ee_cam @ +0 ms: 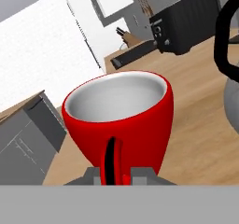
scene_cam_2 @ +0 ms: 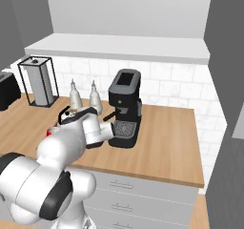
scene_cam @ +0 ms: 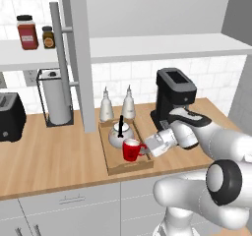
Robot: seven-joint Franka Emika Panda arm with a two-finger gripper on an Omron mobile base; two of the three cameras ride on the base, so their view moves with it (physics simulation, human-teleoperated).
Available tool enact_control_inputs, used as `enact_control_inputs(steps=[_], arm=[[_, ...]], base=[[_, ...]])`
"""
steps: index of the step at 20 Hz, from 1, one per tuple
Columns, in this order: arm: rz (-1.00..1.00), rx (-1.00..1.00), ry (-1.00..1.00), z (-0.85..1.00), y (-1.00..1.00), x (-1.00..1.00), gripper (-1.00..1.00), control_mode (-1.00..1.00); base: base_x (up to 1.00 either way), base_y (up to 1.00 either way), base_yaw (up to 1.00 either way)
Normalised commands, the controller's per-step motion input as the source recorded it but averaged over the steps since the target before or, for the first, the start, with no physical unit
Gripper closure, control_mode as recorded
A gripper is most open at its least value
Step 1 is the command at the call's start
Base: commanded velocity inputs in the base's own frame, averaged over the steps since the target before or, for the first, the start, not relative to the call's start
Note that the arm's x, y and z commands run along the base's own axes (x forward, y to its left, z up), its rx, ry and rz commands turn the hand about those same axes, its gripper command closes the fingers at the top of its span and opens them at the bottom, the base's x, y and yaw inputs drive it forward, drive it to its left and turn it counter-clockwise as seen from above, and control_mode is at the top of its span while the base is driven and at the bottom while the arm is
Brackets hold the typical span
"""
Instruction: Pick the kettle from the counter and place it on the tray. Then pick the mug from the cabinet and place it on the tray. Then close the cabinet doors.
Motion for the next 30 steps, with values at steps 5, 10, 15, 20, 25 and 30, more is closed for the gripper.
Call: enact_control_inputs(steps=[5,10,15,20,25,30], arm=[[-0.04,0.0,-0.03,-0.14,0.02,0.21,1.0,-1.0],[-0.02,0.0,-0.02,-0.23,0.1,0.18,1.0,-1.0],[-0.01,0.0,-0.01,-0.25,0.1,0.18,1.0,-1.0],[0.0,0.0,0.0,-0.22,0.12,0.15,1.0,-1.0],[0.0,0.0,0.0,-0.14,0.1,0.01,1.0,-1.0],[0.0,0.0,0.0,-0.22,0.0,0.0,-1.0,-1.0]], base=[[0.0,0.0,0.0],[0.0,0.0,0.0],[0.0,0.0,0.0],[0.0,0.0,0.0],[0.0,0.0,0.0],[0.0,0.0,0.0]])
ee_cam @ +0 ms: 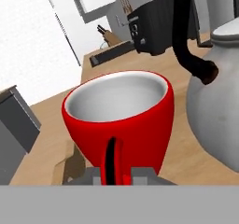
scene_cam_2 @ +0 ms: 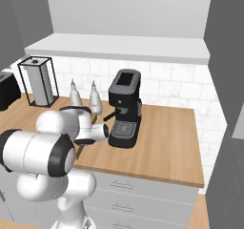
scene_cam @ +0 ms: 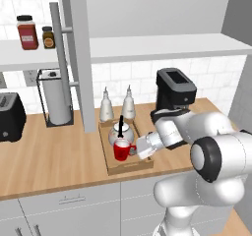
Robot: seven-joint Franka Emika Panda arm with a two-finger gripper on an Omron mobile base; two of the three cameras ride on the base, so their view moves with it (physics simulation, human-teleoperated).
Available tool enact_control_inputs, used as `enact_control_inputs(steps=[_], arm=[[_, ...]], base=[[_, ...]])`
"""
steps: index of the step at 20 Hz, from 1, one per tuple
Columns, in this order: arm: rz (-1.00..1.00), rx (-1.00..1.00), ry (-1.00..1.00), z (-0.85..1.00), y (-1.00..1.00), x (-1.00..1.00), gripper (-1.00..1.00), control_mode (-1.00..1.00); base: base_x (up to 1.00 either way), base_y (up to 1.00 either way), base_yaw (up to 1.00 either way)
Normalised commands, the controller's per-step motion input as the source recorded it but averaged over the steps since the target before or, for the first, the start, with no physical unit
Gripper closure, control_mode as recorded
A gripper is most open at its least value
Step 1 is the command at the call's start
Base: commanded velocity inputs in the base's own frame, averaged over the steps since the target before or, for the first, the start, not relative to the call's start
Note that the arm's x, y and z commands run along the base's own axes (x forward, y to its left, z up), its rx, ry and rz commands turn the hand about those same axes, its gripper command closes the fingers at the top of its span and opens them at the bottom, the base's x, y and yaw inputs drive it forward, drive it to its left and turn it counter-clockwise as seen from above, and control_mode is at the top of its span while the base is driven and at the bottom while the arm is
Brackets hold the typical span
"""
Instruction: Pick the kettle from the counter and place it on the tray. Then pick the mug from the cabinet and place it on the tray. Then close the cabinet doors.
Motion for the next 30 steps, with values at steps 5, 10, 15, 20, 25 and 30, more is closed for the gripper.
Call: enact_control_inputs(steps=[5,10,15,20,25,30], arm=[[0.0,0.03,-0.02,-0.07,-0.03,-0.01,-1.0,-1.0],[0.0,0.02,-0.05,-0.07,-0.06,-0.21,-1.0,-1.0],[-0.01,0.01,-0.08,-0.06,-0.13,-0.26,-1.0,-1.0],[-0.05,0.06,-0.11,0.35,-0.2,-0.2,-1.0,-1.0],[-0.14,0.09,-0.01,0.56,-0.14,-0.39,-1.0,-1.0],[-0.34,0.04,0.27,0.53,-0.19,-0.38,-1.0,-1.0]], base=[[0.0,0.0,0.0],[0.0,0.0,0.0],[0.0,0.0,0.0],[0.0,0.0,0.0],[0.0,0.0,0.0],[0.0,0.0,0.0]])
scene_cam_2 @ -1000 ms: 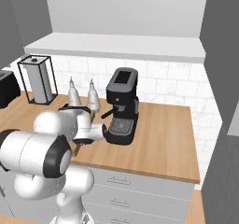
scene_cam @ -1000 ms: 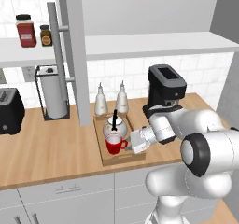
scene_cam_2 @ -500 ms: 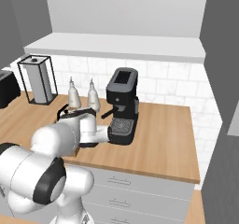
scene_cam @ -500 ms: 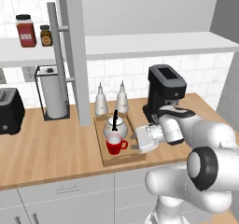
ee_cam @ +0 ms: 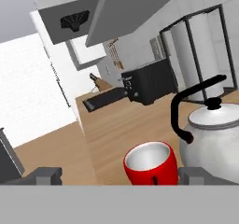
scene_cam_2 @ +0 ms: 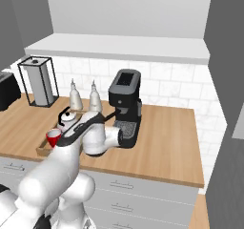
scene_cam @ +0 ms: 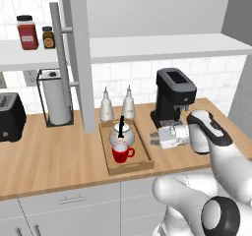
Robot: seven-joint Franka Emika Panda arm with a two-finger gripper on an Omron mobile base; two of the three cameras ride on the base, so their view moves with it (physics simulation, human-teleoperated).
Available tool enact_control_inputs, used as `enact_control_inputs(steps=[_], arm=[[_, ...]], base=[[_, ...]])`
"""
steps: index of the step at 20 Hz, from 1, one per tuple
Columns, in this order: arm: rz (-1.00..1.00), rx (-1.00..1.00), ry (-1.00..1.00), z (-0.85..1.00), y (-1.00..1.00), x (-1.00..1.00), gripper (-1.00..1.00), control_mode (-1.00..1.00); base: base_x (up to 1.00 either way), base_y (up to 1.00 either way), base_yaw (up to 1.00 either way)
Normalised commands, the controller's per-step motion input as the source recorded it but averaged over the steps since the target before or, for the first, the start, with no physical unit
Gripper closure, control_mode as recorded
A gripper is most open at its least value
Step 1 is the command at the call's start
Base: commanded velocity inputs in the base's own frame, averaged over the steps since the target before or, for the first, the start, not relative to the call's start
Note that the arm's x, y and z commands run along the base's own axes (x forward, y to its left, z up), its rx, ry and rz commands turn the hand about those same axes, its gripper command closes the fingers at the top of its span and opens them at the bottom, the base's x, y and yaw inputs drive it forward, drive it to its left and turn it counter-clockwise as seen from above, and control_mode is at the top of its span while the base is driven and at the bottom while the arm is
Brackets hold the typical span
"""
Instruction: Pick the kettle from the counter and place it on the tray. Then pick the mug from the cabinet and place it on the tray. Then close the cabinet doors.
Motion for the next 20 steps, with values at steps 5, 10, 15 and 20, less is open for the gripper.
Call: enact_control_inputs(steps=[5,10,15,20], arm=[[-0.03,0.04,0.05,0.08,-0.06,-0.01,-1.0,-1.0],[-0.36,0.1,0.31,0.76,-0.53,-0.29,-1.0,-1.0],[-0.32,0.0,0.49,0.6,-0.62,-0.11,-1.0,-1.0],[-0.33,0.0,0.35,0.07,-0.54,-0.19,-1.0,-1.0]], base=[[0.0,0.0,0.0],[0.0,0.0,0.0],[0.0,0.0,0.0],[0.0,0.0,0.0]])
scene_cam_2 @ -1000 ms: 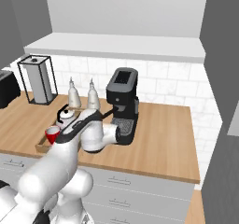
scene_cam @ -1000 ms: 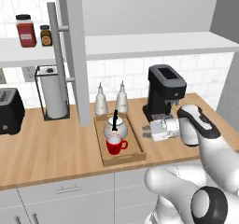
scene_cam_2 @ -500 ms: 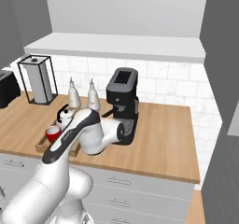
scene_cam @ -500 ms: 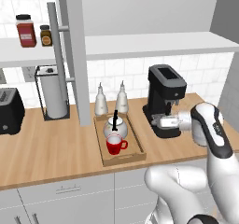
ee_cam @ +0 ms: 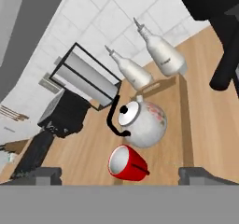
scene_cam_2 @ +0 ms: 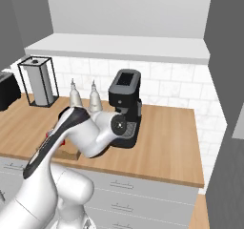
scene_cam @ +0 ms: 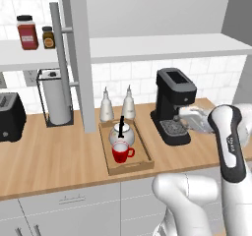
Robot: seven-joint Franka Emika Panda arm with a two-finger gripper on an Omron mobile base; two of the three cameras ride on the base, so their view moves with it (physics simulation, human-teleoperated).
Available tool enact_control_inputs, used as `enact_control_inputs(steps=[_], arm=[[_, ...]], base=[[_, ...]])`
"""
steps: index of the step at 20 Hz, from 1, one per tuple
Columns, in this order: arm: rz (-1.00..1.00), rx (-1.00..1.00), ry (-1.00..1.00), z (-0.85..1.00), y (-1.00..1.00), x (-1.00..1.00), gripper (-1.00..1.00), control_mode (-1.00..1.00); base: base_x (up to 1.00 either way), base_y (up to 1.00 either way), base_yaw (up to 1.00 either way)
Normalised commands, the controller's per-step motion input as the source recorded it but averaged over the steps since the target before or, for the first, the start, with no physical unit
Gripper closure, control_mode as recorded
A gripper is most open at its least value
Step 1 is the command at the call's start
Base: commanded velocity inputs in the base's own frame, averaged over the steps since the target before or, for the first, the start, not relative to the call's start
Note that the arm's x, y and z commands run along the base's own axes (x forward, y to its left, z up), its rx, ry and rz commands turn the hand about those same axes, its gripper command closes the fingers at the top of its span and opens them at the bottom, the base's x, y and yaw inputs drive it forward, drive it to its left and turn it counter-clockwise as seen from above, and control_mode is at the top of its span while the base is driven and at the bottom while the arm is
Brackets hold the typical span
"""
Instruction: Pick the kettle from the counter and place it on the tray. Then pick the mug from the cabinet and place it on the tray. Then close the cabinet doors.
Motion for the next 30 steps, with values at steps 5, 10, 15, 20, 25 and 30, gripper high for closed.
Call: enact_control_inputs(steps=[5,10,15,20,25,30], arm=[[-0.17,0.0,0.08,0.0,-0.26,-0.12,1.0,-1.0],[-0.08,0.11,0.0,0.11,-0.45,-0.1,1.0,-1.0],[-0.12,0.07,0.0,0.4,-0.54,-0.1,1.0,-1.0],[-0.1,0.06,0.02,0.3,-0.56,-0.01,1.0,-1.0],[-0.06,0.06,0.01,0.18,-0.7,-0.15,1.0,-1.0],[-0.01,0.07,-0.03,0.06,-0.69,-0.5,1.0,-1.0]], base=[[0.0,0.0,0.0],[0.0,0.0,0.0],[0.0,0.0,0.0],[0.0,0.0,0.0],[0.0,0.0,0.0],[0.0,0.0,0.0]])
